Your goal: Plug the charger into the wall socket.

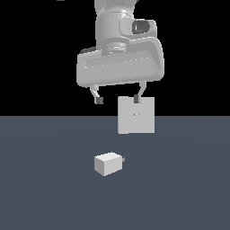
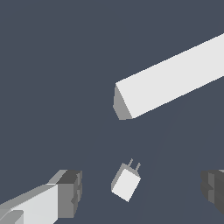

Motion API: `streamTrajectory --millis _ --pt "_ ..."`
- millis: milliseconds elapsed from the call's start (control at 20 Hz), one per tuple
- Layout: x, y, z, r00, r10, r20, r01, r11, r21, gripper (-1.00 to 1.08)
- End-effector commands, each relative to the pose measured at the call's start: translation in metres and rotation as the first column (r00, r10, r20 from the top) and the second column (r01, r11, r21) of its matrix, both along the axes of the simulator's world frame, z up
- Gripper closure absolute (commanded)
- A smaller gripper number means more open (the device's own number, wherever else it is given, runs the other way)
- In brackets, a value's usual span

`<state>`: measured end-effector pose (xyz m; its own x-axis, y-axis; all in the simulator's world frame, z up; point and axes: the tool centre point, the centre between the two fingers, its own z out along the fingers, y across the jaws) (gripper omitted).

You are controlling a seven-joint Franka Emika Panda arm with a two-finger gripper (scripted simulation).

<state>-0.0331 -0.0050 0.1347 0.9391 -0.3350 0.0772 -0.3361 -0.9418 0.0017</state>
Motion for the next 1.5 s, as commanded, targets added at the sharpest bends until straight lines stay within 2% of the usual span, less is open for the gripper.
streamTrajectory --millis 0,400,850,1200,1450 --pt "-0.007 0.000 -0.007 0.998 -0.055 0.009 0.055 0.998 -0.004 -0.92" --pt "-0.025 0.003 -0.029 0.976 -0.216 0.036 0.216 0.976 -0.016 -0.92" --pt "-0.043 0.010 -0.052 0.925 -0.375 0.066 0.377 0.926 -0.025 -0.92" --pt "-0.051 0.014 -0.065 0.885 -0.458 0.082 0.461 0.887 -0.028 -0.92" --pt "-0.054 0.016 -0.070 0.867 -0.491 0.088 0.495 0.869 -0.030 -0.92"
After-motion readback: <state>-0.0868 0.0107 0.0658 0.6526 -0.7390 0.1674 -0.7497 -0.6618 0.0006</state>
